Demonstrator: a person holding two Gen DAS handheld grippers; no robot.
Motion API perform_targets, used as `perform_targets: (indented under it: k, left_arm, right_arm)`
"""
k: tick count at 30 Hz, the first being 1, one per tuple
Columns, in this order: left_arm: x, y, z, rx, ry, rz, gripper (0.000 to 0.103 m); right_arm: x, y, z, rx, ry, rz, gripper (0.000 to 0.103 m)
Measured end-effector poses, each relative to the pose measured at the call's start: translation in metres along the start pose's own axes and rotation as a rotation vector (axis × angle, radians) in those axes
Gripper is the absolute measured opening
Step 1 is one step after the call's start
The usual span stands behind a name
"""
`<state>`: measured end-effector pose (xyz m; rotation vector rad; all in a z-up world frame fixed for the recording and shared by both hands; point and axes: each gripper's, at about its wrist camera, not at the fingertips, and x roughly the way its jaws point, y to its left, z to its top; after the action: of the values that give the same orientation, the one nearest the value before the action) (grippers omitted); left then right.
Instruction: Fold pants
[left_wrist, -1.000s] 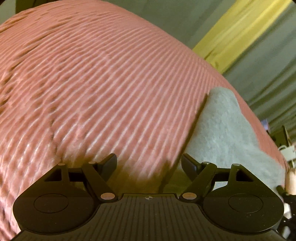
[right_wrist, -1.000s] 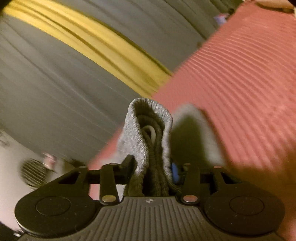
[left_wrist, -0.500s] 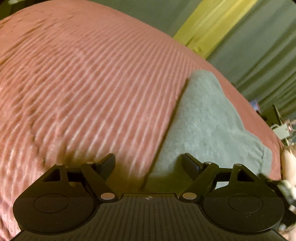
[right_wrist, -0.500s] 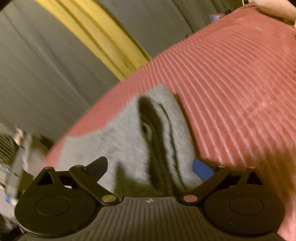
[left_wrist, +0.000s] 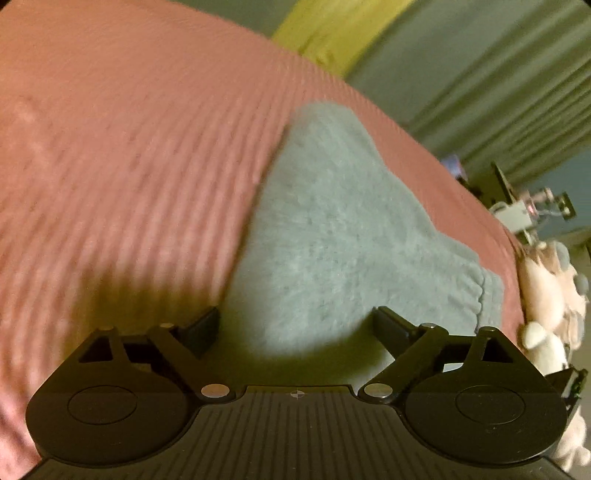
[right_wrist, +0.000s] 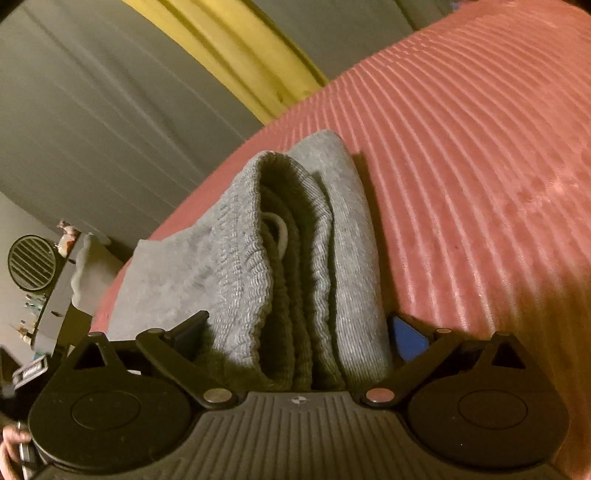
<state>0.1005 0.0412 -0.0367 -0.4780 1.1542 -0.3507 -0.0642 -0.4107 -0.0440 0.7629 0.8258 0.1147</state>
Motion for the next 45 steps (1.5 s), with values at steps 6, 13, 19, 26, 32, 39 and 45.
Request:
perform_targets:
  k: [6,13,19,26,32,39,45]
  left_arm:
    - [0.029,-0.001,0.018,0.069,0.076,-0.074,0.095]
    - [0.051,0.002,0.032,0.080,0.087,-0.160,0.100]
    - [0.058,-0.015,0.034,0.104,0.076,-0.136,0.098]
    - [0.064,-0.026,0.029,0.207,0.083,-0.112,0.079]
    - [0.056,-0.048,0.026,0.224,0.031,-0.029,0.047]
    - [0.034,-0.070,0.029,0.230,-0.026,-0.064,0.037]
    - [0.032,-0.092,0.042,0.215,-0.057,-0.102,0.036]
  right_arm:
    - [0.005,-0.006,0.006,0.064,-0.002,0.094,0.099]
    - [0.022,0.001,0.013,0.002,0.016,0.127,0.099]
    - [0.029,0.015,0.014,-0.052,0.026,0.085,0.088]
    - [0.032,0.011,0.015,-0.003,0.076,0.124,0.074]
    - [0.038,0.026,0.017,-0.014,0.067,0.057,0.069]
    - [0.020,0.051,0.019,-0.034,0.001,0.105,0.064]
    - [0.008,0.068,0.036,-0.053,-0.043,0.119,0.062]
